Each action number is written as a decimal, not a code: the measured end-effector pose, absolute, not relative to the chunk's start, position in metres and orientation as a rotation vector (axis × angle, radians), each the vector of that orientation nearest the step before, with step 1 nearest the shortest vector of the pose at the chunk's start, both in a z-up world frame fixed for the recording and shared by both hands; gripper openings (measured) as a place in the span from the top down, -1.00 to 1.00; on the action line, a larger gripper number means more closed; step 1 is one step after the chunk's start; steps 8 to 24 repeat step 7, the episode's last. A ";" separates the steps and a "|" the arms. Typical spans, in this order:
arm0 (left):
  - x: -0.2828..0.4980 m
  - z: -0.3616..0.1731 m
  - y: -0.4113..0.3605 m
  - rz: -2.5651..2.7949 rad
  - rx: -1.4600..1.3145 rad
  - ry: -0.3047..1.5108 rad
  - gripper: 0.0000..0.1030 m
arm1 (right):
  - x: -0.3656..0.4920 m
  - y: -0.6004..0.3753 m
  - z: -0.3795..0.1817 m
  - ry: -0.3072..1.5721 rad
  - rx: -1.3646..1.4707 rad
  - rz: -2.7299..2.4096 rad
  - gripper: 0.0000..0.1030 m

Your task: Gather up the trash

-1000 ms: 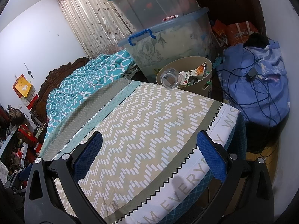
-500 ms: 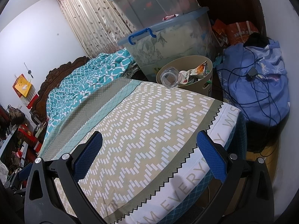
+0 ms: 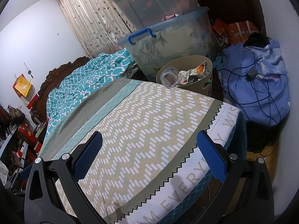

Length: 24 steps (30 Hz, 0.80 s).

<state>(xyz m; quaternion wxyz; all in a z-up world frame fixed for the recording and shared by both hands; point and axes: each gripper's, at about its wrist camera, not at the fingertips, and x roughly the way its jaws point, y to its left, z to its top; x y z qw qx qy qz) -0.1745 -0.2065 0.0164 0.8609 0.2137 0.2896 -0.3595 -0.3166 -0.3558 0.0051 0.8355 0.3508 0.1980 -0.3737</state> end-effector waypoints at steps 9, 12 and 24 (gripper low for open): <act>-0.175 0.017 -0.207 -0.756 0.447 0.612 -0.84 | -0.317 -0.356 0.005 0.420 0.743 -0.791 -0.94; -0.175 0.017 -0.207 -0.756 0.447 0.612 -0.84 | -0.317 -0.356 0.005 0.420 0.743 -0.791 -0.94; -0.175 0.017 -0.207 -0.756 0.447 0.612 -0.84 | -0.317 -0.356 0.005 0.420 0.743 -0.791 -0.94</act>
